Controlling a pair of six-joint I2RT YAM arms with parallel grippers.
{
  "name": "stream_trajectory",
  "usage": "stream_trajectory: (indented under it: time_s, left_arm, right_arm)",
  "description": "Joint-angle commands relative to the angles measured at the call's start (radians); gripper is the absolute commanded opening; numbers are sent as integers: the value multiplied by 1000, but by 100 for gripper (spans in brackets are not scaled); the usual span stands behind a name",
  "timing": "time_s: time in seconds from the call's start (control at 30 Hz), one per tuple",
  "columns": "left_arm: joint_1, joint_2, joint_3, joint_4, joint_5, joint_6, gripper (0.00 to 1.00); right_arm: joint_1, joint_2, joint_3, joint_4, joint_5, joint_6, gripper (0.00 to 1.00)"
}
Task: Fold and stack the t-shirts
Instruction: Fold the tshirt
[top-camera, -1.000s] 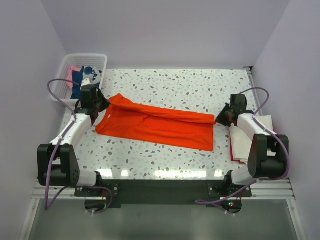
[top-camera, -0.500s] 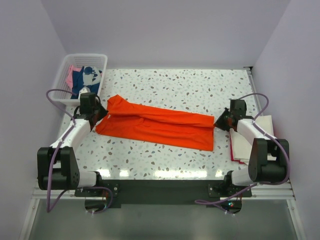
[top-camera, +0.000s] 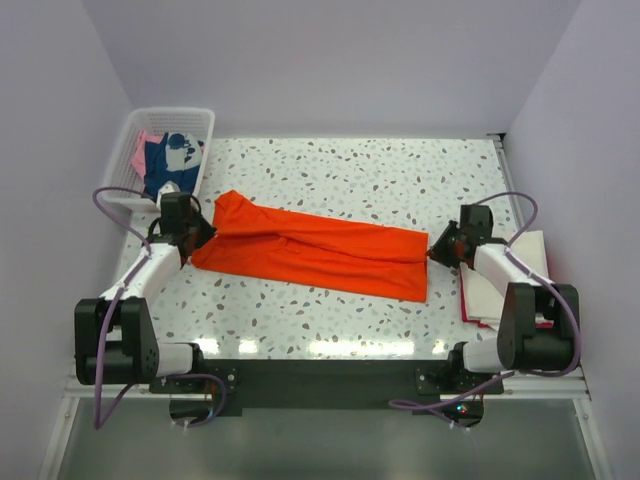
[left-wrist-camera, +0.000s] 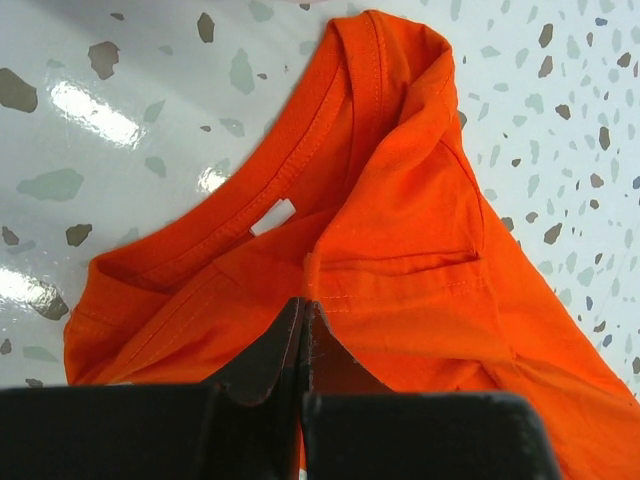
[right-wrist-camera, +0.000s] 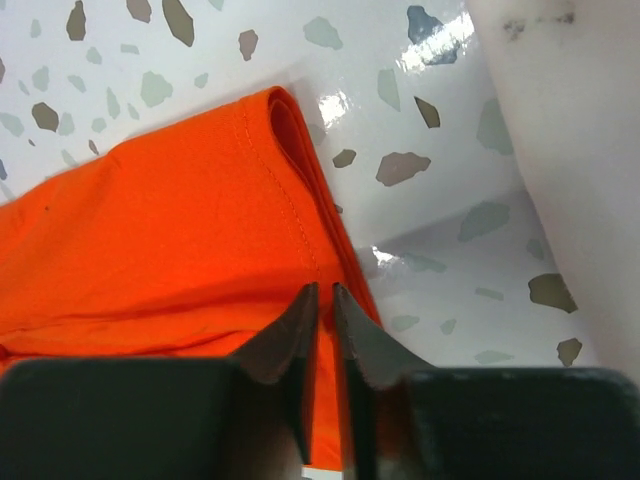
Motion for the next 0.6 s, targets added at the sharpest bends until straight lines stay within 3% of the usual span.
stream_trajectory:
  time_s: [0.0,0.1,0.3,0.43,0.57]
  left_arm:
    - [12,-13,-17,17,10,-29,0]
    - [12,-19,-32,29,30,-33,2]
    - [12,-22,-53,40,52,-44,20]
    - [12,-27,-70,53,73,-52,20]
    - [12,-30,-73,73,90,-49,19]
  right_arm:
    - [-2,-66,-19,37,-20,5,22]
    - [0,-103,-15,11,-8,-13,30]
    - [41,-160,59,-67,42,-93,34]
    - [206,-123,122,-85,151,-125,34]
    - [251,-28,171,-66,158,-130,34]
